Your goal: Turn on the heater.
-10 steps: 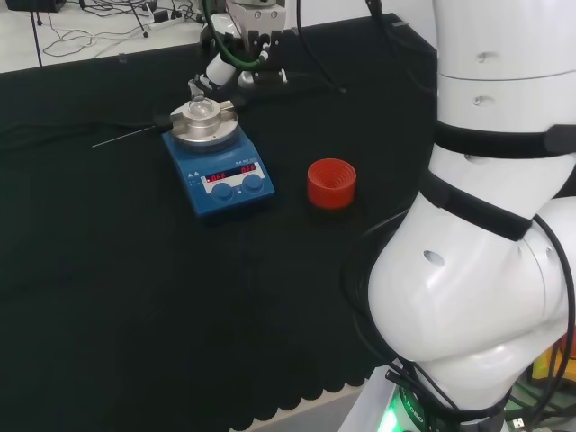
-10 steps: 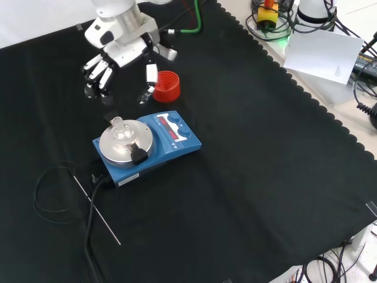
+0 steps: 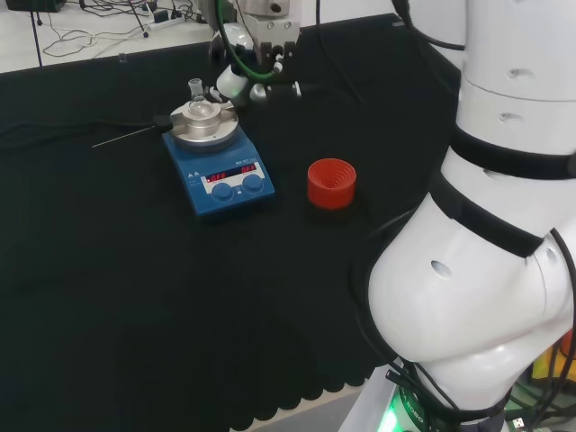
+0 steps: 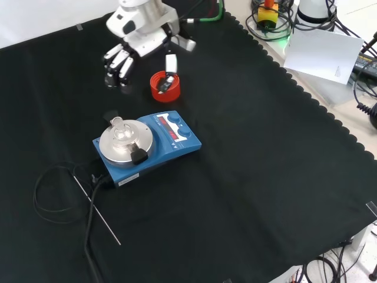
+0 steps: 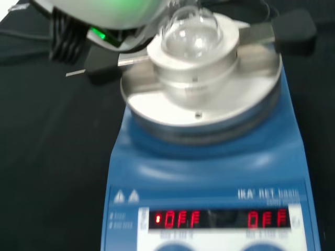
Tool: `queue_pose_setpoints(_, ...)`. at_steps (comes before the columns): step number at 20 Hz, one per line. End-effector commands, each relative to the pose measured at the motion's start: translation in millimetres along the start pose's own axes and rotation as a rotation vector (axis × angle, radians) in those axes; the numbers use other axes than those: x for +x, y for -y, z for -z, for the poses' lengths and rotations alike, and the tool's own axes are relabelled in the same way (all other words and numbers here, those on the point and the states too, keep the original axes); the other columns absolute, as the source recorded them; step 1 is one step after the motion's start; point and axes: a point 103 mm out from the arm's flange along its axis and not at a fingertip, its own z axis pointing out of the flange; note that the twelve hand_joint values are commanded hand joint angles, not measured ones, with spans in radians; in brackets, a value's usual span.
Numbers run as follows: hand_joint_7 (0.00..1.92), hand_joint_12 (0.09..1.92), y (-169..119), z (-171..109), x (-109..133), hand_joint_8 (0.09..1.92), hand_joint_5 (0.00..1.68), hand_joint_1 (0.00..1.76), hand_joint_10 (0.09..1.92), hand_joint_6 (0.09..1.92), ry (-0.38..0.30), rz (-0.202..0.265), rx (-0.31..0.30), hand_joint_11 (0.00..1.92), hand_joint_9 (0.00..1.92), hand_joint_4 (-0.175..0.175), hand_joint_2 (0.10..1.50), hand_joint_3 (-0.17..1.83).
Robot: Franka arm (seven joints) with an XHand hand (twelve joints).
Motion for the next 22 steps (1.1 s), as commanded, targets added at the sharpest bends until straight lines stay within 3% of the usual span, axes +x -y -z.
queue_pose_setpoints(1, 0.16, 1.45, 46.7, -10.2, 7.9, 0.71, 0.53, 0.91, 0.73, 0.75, 0.021, 0.021, -0.002, 0.05, 0.40, -0.062, 0.58, 0.62)
queue_pose_setpoints(7, 0.64, 1.37, 75.3, -33.9, -9.5, 0.77, 0.62, 0.97, 0.68, 0.77, 0.037, 0.020, 0.081, 0.29, 0.72, -0.057, 0.61, 0.67)
queue_pose_setpoints(13, 0.97, 1.29, 84.6, -50.9, 17.0, 0.86, 0.62, 0.99, 0.68, 0.78, 0.080, 0.033, 0.140, 0.57, 1.08, -0.068, 0.60, 0.72)
queue_pose_setpoints(18, 1.33, 1.00, 85.0, -65.1, 23.3, 1.08, 0.62, 1.04, 0.90, 0.77, 0.072, 0.048, 0.216, 1.12, 1.45, -0.138, 0.62, 0.72)
queue_pose_setpoints(22, 1.45, 0.89, 84.2, -77.6, 26.2, 1.28, 0.68, 1.06, 1.14, 0.73, 0.112, 0.044, 0.298, 1.40, 1.56, -0.173, 0.71, 0.71)
